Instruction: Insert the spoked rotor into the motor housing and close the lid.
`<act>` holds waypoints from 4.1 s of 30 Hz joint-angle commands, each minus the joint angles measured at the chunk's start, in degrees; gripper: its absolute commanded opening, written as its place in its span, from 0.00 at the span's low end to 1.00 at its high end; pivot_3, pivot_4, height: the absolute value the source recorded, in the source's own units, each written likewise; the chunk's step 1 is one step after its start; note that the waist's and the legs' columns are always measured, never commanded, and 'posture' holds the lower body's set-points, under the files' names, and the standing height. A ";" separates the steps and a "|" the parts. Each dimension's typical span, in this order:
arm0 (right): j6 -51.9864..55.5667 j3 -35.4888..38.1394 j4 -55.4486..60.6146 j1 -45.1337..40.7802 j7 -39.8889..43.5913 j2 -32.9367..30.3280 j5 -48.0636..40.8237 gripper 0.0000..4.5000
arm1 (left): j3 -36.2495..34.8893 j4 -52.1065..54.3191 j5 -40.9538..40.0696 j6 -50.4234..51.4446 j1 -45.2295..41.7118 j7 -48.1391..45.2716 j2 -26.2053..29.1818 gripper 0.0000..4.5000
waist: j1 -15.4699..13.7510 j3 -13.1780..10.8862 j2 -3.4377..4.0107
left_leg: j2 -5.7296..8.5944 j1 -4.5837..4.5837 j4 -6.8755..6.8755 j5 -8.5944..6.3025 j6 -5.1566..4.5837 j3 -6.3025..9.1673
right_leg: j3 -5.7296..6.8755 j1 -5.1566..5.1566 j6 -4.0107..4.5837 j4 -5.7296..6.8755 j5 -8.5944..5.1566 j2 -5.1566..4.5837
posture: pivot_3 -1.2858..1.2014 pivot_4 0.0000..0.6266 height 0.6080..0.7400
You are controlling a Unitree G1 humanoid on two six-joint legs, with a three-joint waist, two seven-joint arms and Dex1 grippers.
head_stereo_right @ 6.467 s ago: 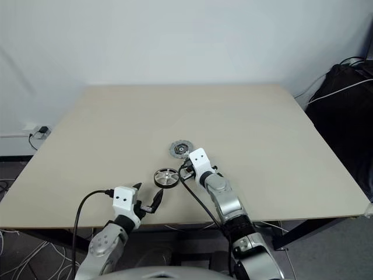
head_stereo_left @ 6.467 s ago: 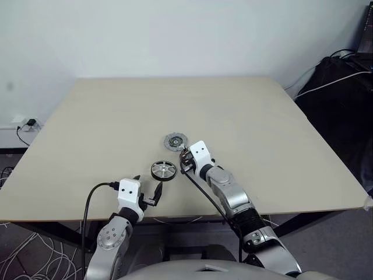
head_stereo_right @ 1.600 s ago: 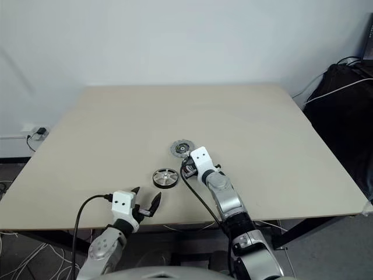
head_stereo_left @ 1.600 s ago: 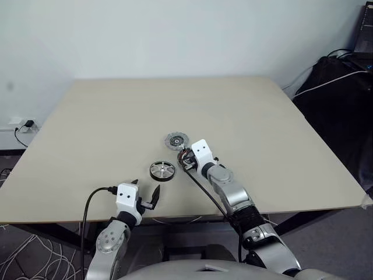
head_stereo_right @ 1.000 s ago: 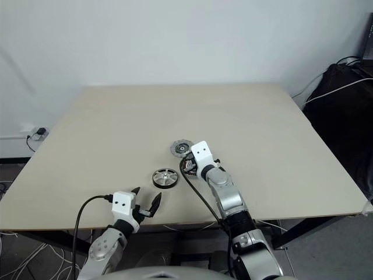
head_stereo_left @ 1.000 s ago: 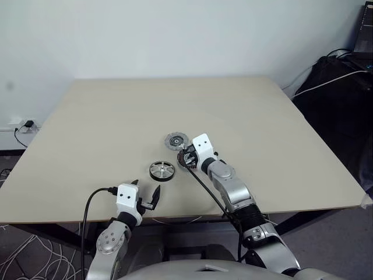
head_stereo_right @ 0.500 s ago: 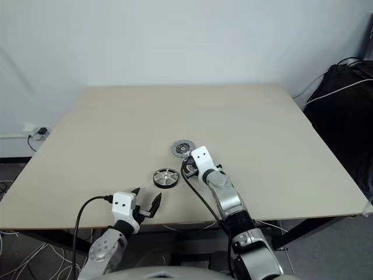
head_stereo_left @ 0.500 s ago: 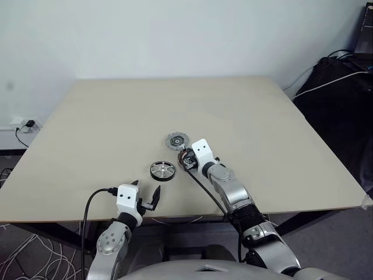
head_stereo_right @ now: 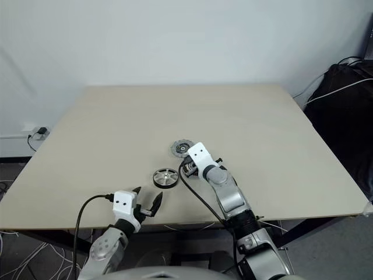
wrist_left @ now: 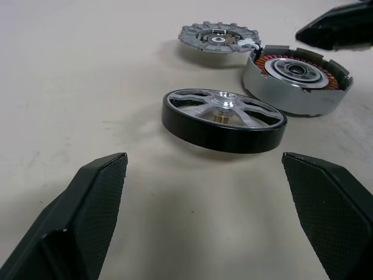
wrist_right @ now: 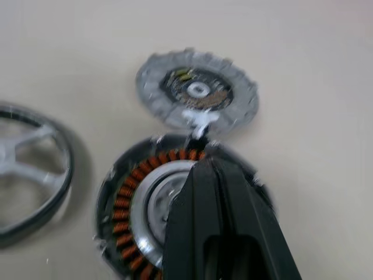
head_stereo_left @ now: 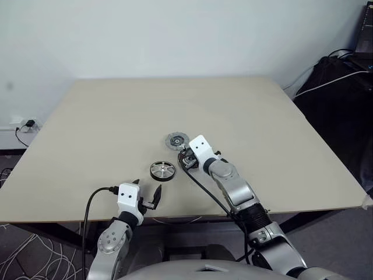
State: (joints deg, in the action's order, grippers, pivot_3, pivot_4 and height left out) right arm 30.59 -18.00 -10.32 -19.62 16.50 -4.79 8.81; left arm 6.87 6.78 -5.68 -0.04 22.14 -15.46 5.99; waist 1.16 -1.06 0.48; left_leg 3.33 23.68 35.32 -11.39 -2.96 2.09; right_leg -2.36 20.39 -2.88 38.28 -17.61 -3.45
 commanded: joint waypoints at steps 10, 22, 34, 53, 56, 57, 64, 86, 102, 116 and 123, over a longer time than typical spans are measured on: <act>8.12 -0.37 3.87 -5.19 -0.31 0.82 1.01 0.35 | 0.08 2.13 -0.25 -0.57 -0.45 0.32 -0.08 1.00 | -0.01 -0.01 -0.02 | 0.00 0.02 -0.01 0.00 0.00 0.00 | 0.00 0.02 0.00 -0.01 0.00 0.00 | 0.52 0.00 1.00; 14.63 -1.28 2.44 -7.21 1.09 -1.10 1.11 0.35 | 1.46 8.72 0.07 4.27 0.52 1.84 -0.44 1.00 | 0.02 -0.02 -0.03 | 0.00 0.05 -0.01 0.00 0.00 0.00 | 0.01 0.03 0.00 -0.03 0.00 -0.01 | 0.52 0.00 1.00; 16.17 -2.76 0.16 -8.09 2.35 -0.62 0.85 0.35 | 1.59 9.65 -0.02 4.94 1.04 2.18 -0.32 1.00 | 0.08 -0.04 -0.04 | 0.00 0.05 -0.01 0.00 0.00 0.00 | 0.01 0.04 0.00 -0.04 0.00 0.00 | 0.52 0.00 1.00; 15.42 -2.94 -3.65 -9.54 2.20 -1.04 1.45 0.35 | 0.54 4.05 -0.54 0.89 -0.06 1.52 -0.19 1.00 | 0.09 -0.04 -0.04 | 0.00 0.04 -0.01 0.00 0.00 0.00 | 0.02 0.03 0.00 -0.04 0.00 0.00 | 0.52 0.00 1.00; 15.54 -2.97 -3.53 -9.41 2.27 -1.16 1.45 0.22 | 0.25 2.77 -0.57 -0.25 -0.20 1.12 -0.14 1.00 | 0.08 -0.04 -0.04 | 0.00 0.04 -0.02 0.00 0.00 0.01 | 0.02 0.03 0.00 -0.04 0.00 0.00 | 0.52 0.00 1.00; 15.76 -3.05 -3.30 -9.30 2.46 -1.26 1.42 0.15 | 0.17 2.48 -0.60 -0.53 -0.24 0.96 -0.10 1.00 | 0.08 -0.04 -0.04 | 0.00 0.04 -0.02 0.00 0.00 0.00 | 0.02 0.04 0.00 -0.04 0.00 0.00 | 0.52 0.00 1.00; 16.98 -3.75 -1.91 -8.72 3.64 -1.88 1.23 0.15 | 0.25 3.29 -0.53 0.01 -0.55 0.73 -0.09 1.00 | 0.04 -0.04 -0.04 | 0.00 0.05 -0.02 0.00 0.00 0.01 | 0.02 0.04 0.00 -0.05 0.00 -0.02 | 0.52 0.00 1.00; 16.32 -4.45 -4.31 -9.31 3.89 -1.97 1.71 0.03 | 0.70 6.01 -0.35 1.54 0.45 1.54 -0.54 1.00 | 0.23 -0.01 -0.07 | 0.00 0.04 -0.05 0.00 0.00 0.03 | 0.03 0.01 -0.01 -0.08 0.00 -0.02 | 0.52 0.00 1.00; 10.39 -1.08 2.90 -7.19 4.39 -1.92 -1.33 0.03 | -0.33 1.40 -0.78 -1.50 -0.51 0.20 -0.21 1.00 | 0.28 -0.08 -0.08 | 0.00 0.11 -0.06 0.00 0.00 0.03 | 0.01 0.11 -0.01 -0.10 0.00 0.00 | 0.52 0.00 1.00; 15.16 -0.82 3.00 -7.52 5.31 -2.97 -2.51 0.03 | 0.99 4.68 -0.20 0.45 0.25 1.10 -0.62 1.00 | 0.03 -0.09 -0.07 | 0.00 0.18 -0.06 0.00 0.00 0.03 | 0.02 0.15 0.00 -0.12 0.00 -0.02 | 0.52 0.00 1.00; 17.62 0.80 0.54 -9.00 6.04 -2.43 -4.05 0.03 | 1.00 6.17 -0.18 1.59 0.57 1.53 -0.61 1.00 | 0.09 -0.09 -0.07 | 0.00 0.17 -0.07 0.00 0.00 0.03 | 0.02 0.15 0.00 -0.13 0.00 -0.02 | 0.52 0.00 1.00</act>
State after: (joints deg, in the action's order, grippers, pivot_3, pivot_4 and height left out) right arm 48.16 -18.28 -10.33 -26.81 22.51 -7.47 5.31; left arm 7.41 9.91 -5.74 1.67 23.09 -14.03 5.63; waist 1.25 -1.15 0.42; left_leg 3.33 23.85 35.26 -11.39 -2.96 2.12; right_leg -2.34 20.54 -2.88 38.15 -17.61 -3.47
